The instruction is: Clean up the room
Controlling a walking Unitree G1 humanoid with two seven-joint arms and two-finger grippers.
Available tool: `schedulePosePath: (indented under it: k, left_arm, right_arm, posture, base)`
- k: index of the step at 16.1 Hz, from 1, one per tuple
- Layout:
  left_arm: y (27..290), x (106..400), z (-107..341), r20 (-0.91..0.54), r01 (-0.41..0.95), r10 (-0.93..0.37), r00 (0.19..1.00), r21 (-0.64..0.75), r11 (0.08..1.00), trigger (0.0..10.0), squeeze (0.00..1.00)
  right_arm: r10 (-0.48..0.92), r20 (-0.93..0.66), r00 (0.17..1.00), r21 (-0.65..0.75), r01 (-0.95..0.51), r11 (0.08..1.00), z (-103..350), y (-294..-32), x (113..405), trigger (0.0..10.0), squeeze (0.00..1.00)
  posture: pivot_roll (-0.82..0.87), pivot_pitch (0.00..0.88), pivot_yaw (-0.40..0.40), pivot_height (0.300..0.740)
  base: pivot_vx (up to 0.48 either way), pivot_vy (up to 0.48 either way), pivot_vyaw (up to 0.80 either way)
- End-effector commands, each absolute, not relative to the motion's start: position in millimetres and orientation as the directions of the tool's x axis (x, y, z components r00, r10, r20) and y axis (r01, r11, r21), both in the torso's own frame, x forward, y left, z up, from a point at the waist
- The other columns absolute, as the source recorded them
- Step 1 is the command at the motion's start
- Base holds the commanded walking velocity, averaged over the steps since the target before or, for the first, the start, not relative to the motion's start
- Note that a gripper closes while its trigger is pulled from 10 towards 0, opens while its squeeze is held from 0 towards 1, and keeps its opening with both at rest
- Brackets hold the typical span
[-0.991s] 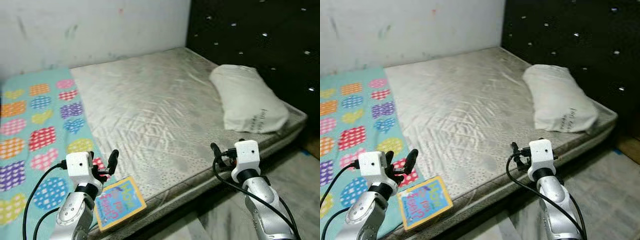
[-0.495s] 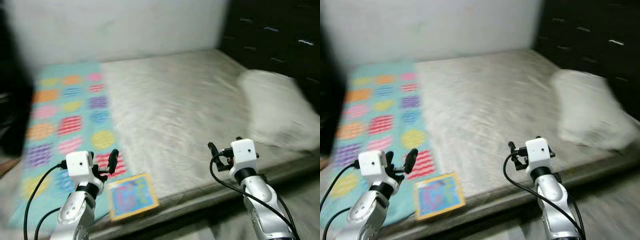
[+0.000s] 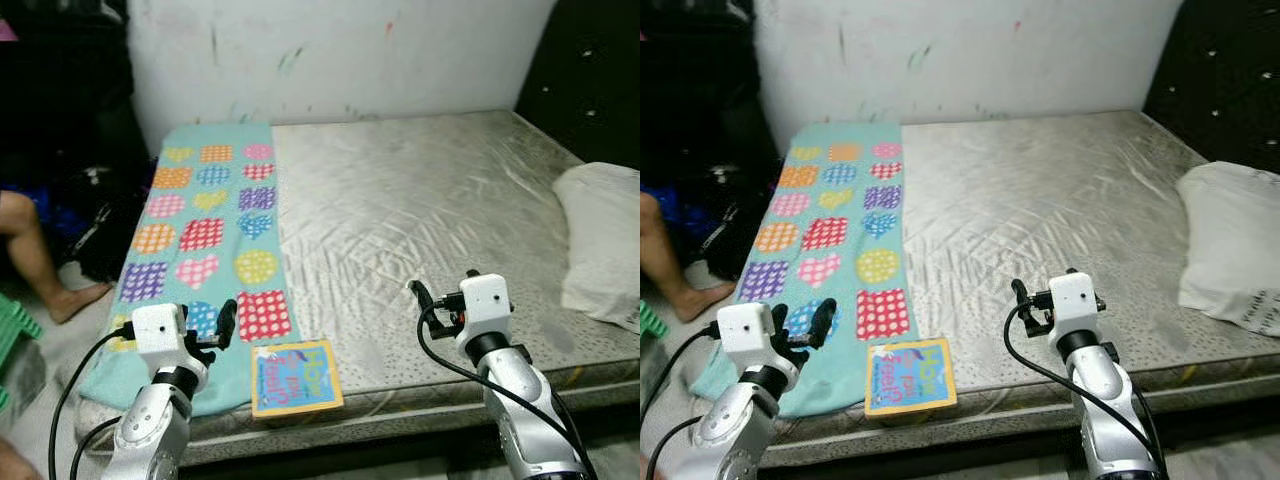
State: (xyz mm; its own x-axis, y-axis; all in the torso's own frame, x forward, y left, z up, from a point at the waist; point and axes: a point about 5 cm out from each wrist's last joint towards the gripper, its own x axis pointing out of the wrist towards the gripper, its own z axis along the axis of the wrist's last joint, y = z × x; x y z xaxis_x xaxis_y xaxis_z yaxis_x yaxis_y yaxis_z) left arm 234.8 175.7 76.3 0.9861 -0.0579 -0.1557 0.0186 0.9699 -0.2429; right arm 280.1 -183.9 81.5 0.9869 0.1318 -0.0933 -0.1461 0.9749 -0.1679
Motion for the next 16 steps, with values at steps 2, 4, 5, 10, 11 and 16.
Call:
schedulePosePath:
  k: [2,4,5,10,11,16]
  left_arm:
    - [176.1,236.5,76.6,-0.162,0.02,-0.061,0.985,-0.24,0.971,10.0,0.0]
    - [176.3,236.5,76.8,-0.163,0.021,-0.062,0.985,-0.239,0.971,10.0,0.0]
    - [176.2,236.7,76.7,-0.164,0.022,-0.062,0.985,-0.238,0.971,10.0,0.0]
    - [174.7,237.6,77.1,-0.157,0.028,-0.067,0.985,-0.236,0.971,10.0,0.0]
    - [174.4,237.5,77.2,-0.156,0.029,-0.068,0.985,-0.237,0.971,10.0,0.0]
    - [172.7,237.7,77.7,-0.152,0.043,-0.08,0.985,-0.229,0.972,10.0,0.0]
  right_arm:
    - [0.138,-0.091,0.986,-0.155,-0.151,0.976,82.0,-183.6,281.4,10.0,0.0]
    - [0.14,-0.091,0.986,-0.152,-0.152,0.977,81.6,-183.2,280.6,10.0,0.0]
    - [0.14,-0.091,0.986,-0.151,-0.153,0.977,81.5,-183.3,280.6,10.0,0.0]
    - [0.142,-0.091,0.986,-0.151,-0.155,0.976,81.9,-184.0,280.9,10.0,0.0]
    - [0.142,-0.091,0.986,-0.152,-0.155,0.976,81.9,-184.1,281.0,10.0,0.0]
    - [0.158,-0.091,0.983,-0.181,-0.172,0.968,82.0,-182.1,280.9,10.0,0.0]
  posture:
    - [-0.09,0.0,0.001,0.74]
    - [-0.09,0.0,0.002,0.74]
    - [-0.09,0.0,0.004,0.74]
    - [-0.09,0.0,0.0,0.74]
    - [-0.09,0.0,0.0,0.74]
    - [-0.09,0.0,-0.001,0.74]
  base:
    - [0.0,0.281,0.0]
    - [0.0,0.309,0.0]
    - [0.0,0.326,0.0]
    - [0.0,0.205,0.0]
    - [0.0,0.0,0.0]
    - [0.0,-0.178,0.32]
